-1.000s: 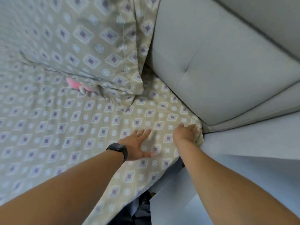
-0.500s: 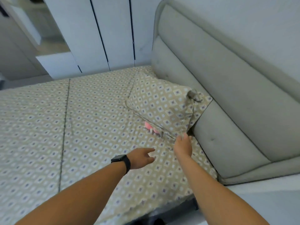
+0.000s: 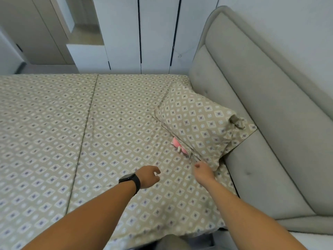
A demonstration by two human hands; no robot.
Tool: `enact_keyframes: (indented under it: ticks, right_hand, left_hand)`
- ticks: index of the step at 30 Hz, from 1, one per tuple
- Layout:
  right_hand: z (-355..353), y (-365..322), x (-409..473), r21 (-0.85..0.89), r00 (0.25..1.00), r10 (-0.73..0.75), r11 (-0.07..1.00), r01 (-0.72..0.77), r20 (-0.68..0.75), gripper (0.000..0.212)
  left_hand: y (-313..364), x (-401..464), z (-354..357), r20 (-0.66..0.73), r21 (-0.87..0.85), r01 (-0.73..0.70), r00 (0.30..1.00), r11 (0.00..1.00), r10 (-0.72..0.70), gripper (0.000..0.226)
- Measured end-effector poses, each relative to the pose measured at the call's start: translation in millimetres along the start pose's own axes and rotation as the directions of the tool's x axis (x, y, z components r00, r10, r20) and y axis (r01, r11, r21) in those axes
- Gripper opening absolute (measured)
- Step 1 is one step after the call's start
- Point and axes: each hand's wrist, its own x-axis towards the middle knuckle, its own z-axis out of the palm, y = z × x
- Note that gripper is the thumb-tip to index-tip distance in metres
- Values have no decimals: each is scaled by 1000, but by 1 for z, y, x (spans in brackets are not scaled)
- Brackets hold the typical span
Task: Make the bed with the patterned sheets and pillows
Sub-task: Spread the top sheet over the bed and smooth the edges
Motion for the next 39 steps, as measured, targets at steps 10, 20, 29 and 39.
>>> enact_keyframes:
  ticks: [10, 20, 29, 39]
  right_hand:
    - [140, 75, 177, -521, 905, -244, 752, 403, 347, 26]
    - [256, 241, 245, -626, 694, -443, 315, 713, 568, 49]
    - [252, 270, 243, -548, 551, -574, 202, 812, 605, 33]
    - [234, 306, 227, -502, 539, -489, 218, 837, 686, 44]
  left_hand:
    - [-67, 141, 124, -38, -118, 242, 968, 963, -248, 35]
    - [-103, 272, 313, 211, 205, 91, 968, 974, -135, 32]
    - [-102, 284, 314, 294, 299, -23, 953, 954, -69, 28]
    - [-104, 297, 319, 399, 320, -115, 916, 940, -24, 38]
